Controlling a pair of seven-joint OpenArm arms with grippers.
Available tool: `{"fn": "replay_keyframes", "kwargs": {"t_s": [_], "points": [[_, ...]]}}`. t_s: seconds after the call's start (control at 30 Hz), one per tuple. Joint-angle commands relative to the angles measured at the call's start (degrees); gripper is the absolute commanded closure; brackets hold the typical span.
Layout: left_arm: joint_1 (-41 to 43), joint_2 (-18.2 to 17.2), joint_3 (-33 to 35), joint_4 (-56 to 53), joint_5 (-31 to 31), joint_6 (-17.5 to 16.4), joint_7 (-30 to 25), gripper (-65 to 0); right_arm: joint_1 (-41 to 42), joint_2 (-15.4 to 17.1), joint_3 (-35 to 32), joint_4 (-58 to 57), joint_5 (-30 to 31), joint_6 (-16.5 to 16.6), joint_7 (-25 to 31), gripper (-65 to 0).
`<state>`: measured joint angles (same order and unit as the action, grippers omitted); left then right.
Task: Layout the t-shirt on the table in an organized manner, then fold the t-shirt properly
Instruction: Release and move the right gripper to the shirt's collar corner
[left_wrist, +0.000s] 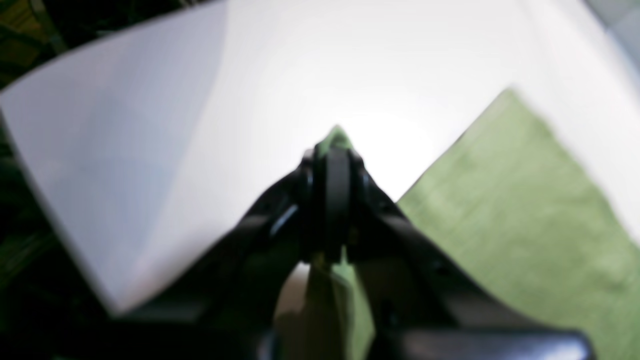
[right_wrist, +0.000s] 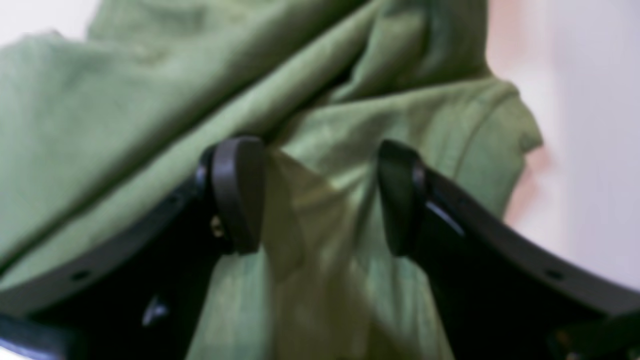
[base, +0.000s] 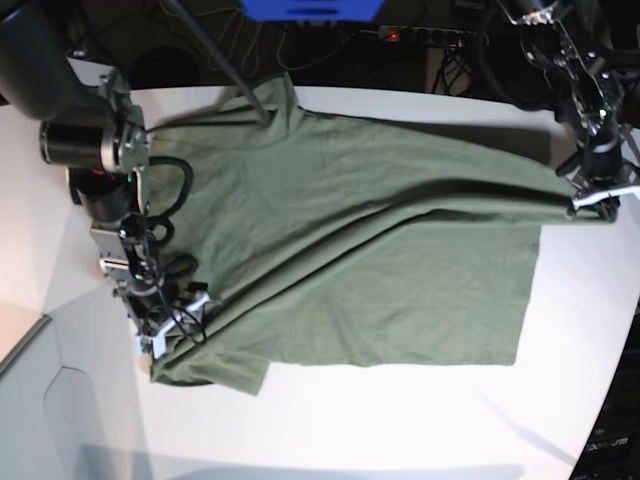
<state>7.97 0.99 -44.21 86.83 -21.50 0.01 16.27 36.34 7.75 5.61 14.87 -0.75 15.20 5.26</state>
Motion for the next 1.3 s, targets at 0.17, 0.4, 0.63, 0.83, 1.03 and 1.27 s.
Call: {"fn": "replay_keyframes", "kwargs": {"t_s": [0.17, 0.4, 0.63, 0.83, 1.03, 1.27], "points": [[-1.1, -0.3, -0.1, 1.7, -0.2, -0.3, -1.5, -0.1, 2.1, 0.6, 0.4, 7.7, 0.4, 0.0, 4.3, -35.6], [0.5, -0.1, -0.1, 1.7, -0.5, -0.3, -1.5, -0.1, -9.2, 2.0, 0.5, 27.5, 0.6, 0.0, -4.7, -35.8], [1.7, 0.0, -0.1, 1.7, -0.5, -0.3, -1.5, -0.1, -30.8, -0.1, 0.6, 62.4, 0.6, 0.2, -20.8, -35.9], [2.5, -0.1, -0.1, 1.7, -0.5, -0.3, -1.5, -0.1, -46.1, -1.5, 0.6, 78.8, 0.7, 0.3, -31.7, -35.9], [2.5, -0.1, -0.1, 1.7, -0.5, -0.3, -1.5, -0.1, -53.5, -1.5, 0.6, 80.5, 0.6, 0.2, -35.3, -35.9], [2.5, -0.1, -0.1, 1.7, -0.5, -0.3, -1.5, -0.1, -51.5, -1.6, 4.6, 75.3, 0.4, 0.0, -35.5, -35.9]]}}
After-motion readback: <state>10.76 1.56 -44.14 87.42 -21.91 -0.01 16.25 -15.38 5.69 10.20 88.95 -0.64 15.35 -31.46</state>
